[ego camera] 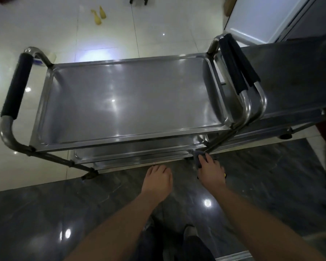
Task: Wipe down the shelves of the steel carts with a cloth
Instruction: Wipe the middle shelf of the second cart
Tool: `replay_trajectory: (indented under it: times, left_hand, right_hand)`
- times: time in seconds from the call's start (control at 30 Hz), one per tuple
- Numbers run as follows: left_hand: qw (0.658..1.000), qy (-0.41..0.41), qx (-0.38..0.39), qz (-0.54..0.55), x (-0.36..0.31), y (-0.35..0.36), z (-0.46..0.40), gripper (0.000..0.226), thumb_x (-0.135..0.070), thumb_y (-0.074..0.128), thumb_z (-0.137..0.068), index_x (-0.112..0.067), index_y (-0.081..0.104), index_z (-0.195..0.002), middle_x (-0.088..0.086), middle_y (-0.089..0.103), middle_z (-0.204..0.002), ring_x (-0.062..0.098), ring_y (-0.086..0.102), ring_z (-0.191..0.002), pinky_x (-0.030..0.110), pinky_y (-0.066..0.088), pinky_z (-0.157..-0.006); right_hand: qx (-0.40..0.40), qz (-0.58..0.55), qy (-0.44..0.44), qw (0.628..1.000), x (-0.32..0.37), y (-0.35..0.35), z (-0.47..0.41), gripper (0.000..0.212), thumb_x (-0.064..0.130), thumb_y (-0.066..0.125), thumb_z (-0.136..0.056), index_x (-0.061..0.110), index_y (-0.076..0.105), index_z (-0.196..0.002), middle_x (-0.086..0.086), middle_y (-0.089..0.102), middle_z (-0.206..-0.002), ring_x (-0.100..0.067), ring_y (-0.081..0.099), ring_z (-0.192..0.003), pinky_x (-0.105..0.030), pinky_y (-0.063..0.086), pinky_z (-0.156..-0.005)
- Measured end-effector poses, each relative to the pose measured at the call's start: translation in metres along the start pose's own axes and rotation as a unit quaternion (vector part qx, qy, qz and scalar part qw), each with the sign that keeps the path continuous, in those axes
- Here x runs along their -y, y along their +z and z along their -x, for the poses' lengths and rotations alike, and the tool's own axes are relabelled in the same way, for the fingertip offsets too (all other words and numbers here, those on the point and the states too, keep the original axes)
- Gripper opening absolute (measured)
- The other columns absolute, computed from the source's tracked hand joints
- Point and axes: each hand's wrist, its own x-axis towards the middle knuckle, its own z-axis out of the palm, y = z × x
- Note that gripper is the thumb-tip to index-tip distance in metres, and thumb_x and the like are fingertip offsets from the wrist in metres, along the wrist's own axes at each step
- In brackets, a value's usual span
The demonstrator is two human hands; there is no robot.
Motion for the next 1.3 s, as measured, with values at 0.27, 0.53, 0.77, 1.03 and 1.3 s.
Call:
replay_trajectory:
  times: [0.27, 0.53, 0.77, 1.03, 1.3]
  left_hand:
    - [0.998, -0.008, -0.056, 0.02, 0.016, 0.143, -0.119, 0.044, -0.033, 0.031, -0.103, -0.015, 0.061, -0.13, 0.005, 0.057, -0.133, 0.027, 0.049, -0.125, 0.044, 0.039, -0.108]
    - [0.983, 0.045, -0.178, -0.019, 0.048, 0.273, -0.244, 0.053, -0.034, 0.03, -0.1, -0.01, 0.056, -0.139, 0.007, 0.053, -0.136, 0.03, 0.048, -0.126, 0.046, 0.043, -0.107]
    - [0.903, 0.109, -0.413, -0.041, 0.068, 0.347, -0.283, 0.04, -0.025, 0.052, -0.099, -0.011, 0.064, -0.134, 0.007, 0.058, -0.129, 0.026, 0.051, -0.116, 0.043, 0.042, -0.103]
    - [0.886, 0.1, -0.452, -0.041, 0.071, 0.364, -0.294, 0.041, -0.021, 0.055, -0.099, -0.008, 0.062, -0.137, 0.012, 0.062, -0.131, 0.031, 0.055, -0.119, 0.051, 0.044, -0.103]
    - [0.876, 0.091, -0.472, -0.031, 0.069, 0.37, -0.302, 0.041, -0.022, 0.053, -0.102, -0.008, 0.061, -0.139, 0.012, 0.06, -0.135, 0.032, 0.049, -0.121, 0.053, 0.044, -0.102]
  right_hand:
    - [-0.053, 0.005, -0.036, 0.998, -0.028, 0.093, -0.143, 0.063, 0.03, 0.054, -0.095, 0.025, 0.032, -0.154, -0.005, 0.025, -0.161, -0.039, 0.04, -0.133, -0.05, 0.038, -0.106]
    - [-0.138, 0.015, -0.053, 0.989, -0.051, 0.171, -0.295, 0.061, 0.034, 0.043, -0.101, 0.026, 0.022, -0.157, -0.004, 0.011, -0.167, -0.037, 0.02, -0.148, -0.054, 0.029, -0.115]
    - [-0.218, -0.017, -0.076, 0.973, -0.056, 0.192, -0.367, 0.058, 0.044, 0.022, -0.105, 0.029, 0.008, -0.16, 0.0, -0.001, -0.168, -0.032, 0.002, -0.154, -0.051, 0.012, -0.122]
    - [-0.214, -0.039, -0.098, 0.971, -0.033, 0.147, -0.445, 0.058, 0.045, 0.022, -0.105, 0.032, 0.008, -0.16, 0.001, 0.001, -0.169, -0.031, 0.002, -0.154, -0.051, 0.008, -0.123]
    - [-0.2, -0.033, -0.138, 0.969, -0.004, 0.113, -0.495, 0.058, 0.043, 0.019, -0.105, 0.029, 0.009, -0.16, 0.0, 0.0, -0.169, -0.032, 0.002, -0.154, -0.053, 0.009, -0.122]
